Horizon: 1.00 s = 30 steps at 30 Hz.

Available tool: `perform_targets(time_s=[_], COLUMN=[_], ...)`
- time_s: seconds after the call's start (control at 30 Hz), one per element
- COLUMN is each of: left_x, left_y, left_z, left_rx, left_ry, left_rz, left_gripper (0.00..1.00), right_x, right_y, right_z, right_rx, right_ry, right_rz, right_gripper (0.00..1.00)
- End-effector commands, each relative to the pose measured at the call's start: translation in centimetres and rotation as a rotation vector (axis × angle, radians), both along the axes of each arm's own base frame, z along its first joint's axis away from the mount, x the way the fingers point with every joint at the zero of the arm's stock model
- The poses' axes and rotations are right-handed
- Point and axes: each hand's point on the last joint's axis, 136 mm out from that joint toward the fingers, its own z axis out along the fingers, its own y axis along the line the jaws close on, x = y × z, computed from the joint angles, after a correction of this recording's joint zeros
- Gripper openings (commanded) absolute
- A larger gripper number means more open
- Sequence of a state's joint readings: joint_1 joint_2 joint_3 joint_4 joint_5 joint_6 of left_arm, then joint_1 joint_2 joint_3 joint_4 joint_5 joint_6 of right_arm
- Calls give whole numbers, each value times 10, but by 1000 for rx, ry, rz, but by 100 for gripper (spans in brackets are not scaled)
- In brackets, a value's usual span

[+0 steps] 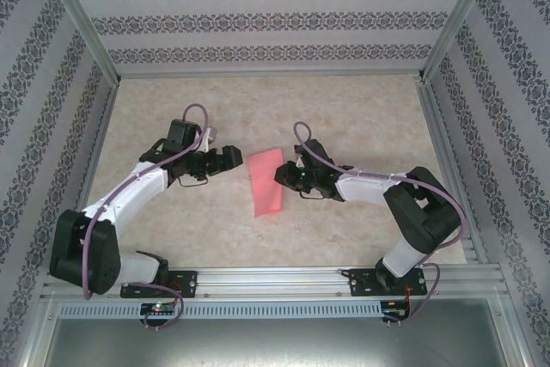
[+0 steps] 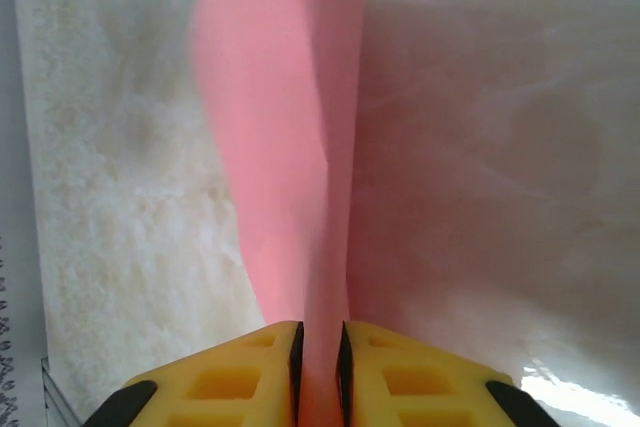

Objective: Fold a paper plane with a square sheet of paper (pick it up from the middle)

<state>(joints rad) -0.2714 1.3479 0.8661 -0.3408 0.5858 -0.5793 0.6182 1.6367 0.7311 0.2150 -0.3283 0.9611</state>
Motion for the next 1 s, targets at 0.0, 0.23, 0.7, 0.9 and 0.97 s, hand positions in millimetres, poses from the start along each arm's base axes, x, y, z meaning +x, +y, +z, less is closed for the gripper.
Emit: perform_targets(time_s=[0.0, 0.23, 0.7, 0.9, 0.97], left_x=[10, 20, 28, 31, 33], left_y=[-25, -49, -98, -110, -112], left_z=[10, -10, -46, -62, -65], left_rx=[-60, -55, -18, 15, 20], left_ry=[-40, -2, 58, 81, 83], left_rz=[-46, -90, -182, -209, -212], left_gripper=[95, 91, 77, 71, 70], right_x=[1, -5, -11, -5, -4], right_y=[-5, -29, -53, -61, -64], right_z=[-5, -25, -33, -22, -21], right_rx=[27, -45, -150, -158, -172], right_ry=[-6, 15, -7, -32, -37], right_rz=[-2, -20, -10, -27, -26], right_gripper=[21, 26, 38, 40, 41])
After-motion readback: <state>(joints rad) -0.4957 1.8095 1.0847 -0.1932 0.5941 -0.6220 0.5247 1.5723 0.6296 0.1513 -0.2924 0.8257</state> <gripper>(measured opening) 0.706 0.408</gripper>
